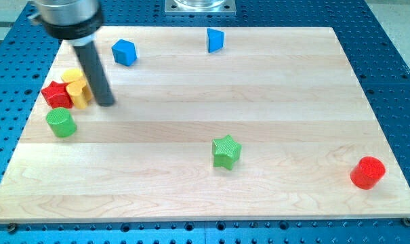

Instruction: Put the red circle at the bottom left corner of the board

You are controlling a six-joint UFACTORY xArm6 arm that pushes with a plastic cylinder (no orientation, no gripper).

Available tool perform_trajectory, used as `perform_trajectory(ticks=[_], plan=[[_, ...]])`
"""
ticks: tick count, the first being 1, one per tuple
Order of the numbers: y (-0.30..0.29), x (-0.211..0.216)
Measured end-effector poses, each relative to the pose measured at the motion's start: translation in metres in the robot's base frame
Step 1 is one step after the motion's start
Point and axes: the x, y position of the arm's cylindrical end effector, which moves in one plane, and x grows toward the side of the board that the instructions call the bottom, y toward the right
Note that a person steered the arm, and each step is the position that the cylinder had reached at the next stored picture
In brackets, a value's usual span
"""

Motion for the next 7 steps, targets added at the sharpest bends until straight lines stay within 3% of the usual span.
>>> perform_trajectory(ticks=[2,3,4,5,7], plan=[[0.272,0.004],[0.401,0.034],[0.486,0.101],[0.486,0.155],[0.408,0.176]])
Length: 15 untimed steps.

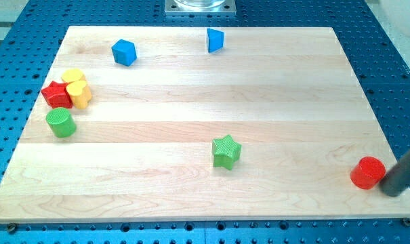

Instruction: Put the red circle at the bottom left corner of the board

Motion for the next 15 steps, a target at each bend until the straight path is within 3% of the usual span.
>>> perform_trajectory(ticks=[1,3,5,7,9,10,12,13,15], plan=[[-0.047,-0.011],[-0.057,-0.032],[-0.07,-0.092],[-0.153,-0.115],[-0.064,-0.107],[-0.131,-0.092],[-0.253,-0.102],[-0.201,-0.093],[-0.375,-0.086]])
